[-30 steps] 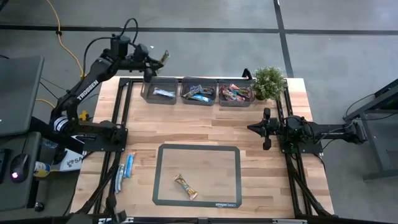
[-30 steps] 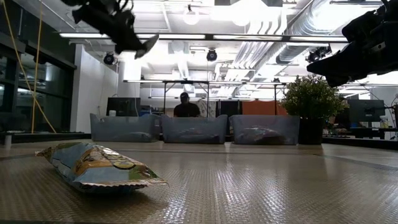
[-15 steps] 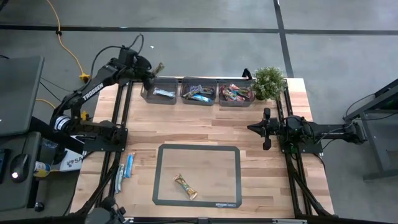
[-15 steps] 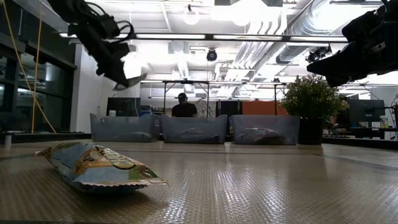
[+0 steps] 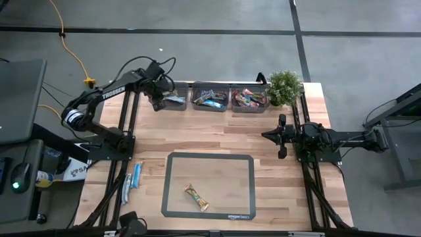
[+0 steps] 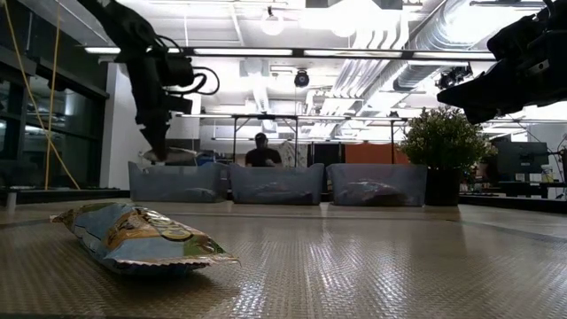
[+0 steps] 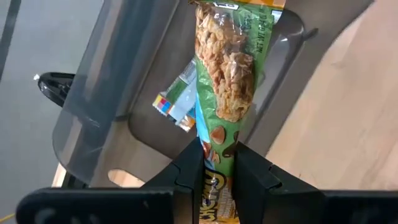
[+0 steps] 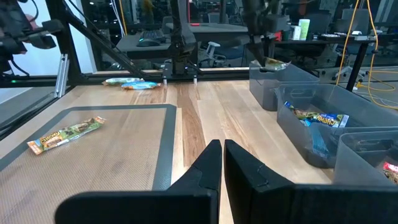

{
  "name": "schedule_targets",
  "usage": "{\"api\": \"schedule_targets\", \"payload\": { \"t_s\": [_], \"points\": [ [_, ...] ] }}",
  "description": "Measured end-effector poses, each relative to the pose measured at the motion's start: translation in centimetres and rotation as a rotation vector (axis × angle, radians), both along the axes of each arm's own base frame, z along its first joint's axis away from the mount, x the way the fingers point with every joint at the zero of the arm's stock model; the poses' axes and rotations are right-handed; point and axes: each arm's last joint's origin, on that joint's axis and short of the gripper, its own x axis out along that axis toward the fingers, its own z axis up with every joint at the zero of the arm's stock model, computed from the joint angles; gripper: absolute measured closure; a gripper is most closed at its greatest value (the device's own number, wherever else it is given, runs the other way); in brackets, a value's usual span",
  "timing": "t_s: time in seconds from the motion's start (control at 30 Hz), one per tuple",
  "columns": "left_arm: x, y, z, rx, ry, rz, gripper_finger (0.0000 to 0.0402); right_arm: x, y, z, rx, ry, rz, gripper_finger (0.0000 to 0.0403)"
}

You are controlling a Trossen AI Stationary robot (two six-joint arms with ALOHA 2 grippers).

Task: Pick and place Granola Bars by type
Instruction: Put the orange granola bar into the left black bin

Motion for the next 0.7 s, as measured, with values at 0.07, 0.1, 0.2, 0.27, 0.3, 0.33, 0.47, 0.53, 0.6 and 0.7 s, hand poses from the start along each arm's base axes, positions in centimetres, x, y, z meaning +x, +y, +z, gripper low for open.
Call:
{"api": "schedule_targets", "payload": {
  "t_s": [0.07,0.1,0.2,0.27,0.3,0.33,0.47,0.53,0.6,0.7],
  "points": [
    [0.2,0.2,-0.4,-0.005,0.010,-0.006,0.0340,0.0,0.0,0.0,0.000,0.000,-0.001,0.0400],
    [0.2,0.3,-0.7,-0.012,0.029,-0.012,0.0340,0.0,0.0,0.0,0.000,0.000,0.000,0.0400],
    [0.4,0.6,-1.6,-0.027,0.086,-0.029,0.0340,0.0,0.0,0.0,0.000,0.000,0.000,0.0400],
    [0.5,0.8,-2.1,-0.039,0.107,-0.048,0.0340,0.0,0.0,0.0,0.000,0.000,0.000,0.0400],
    [0.5,0.8,-2.3,-0.044,0.114,-0.052,0.0340,0.0,0.0,0.0,0.000,0.000,-0.001,0.0400],
    [0.6,0.9,-2.4,-0.047,0.119,-0.057,0.0340,0.0,0.0,0.0,0.000,0.000,0.000,0.0400],
    [0.9,1.1,-3.0,-0.058,0.130,-0.064,0.0340,0.0,0.0,0.0,0.000,0.000,0.000,0.0400],
    [1.2,1.0,-3.2,-0.058,0.142,-0.094,0.0340,0.0,0.0,0.0,0.000,0.000,0.000,0.0401],
    [1.7,0.7,-3.4,-0.054,0.151,-0.138,0.0340,0.0,0.0,0.0,0.000,0.000,0.000,0.0400],
    [2.7,0.2,-3.8,-0.049,0.165,-0.210,0.0340,0.0,0.0,0.0,0.000,0.000,0.000,0.0400]
  ]
}}
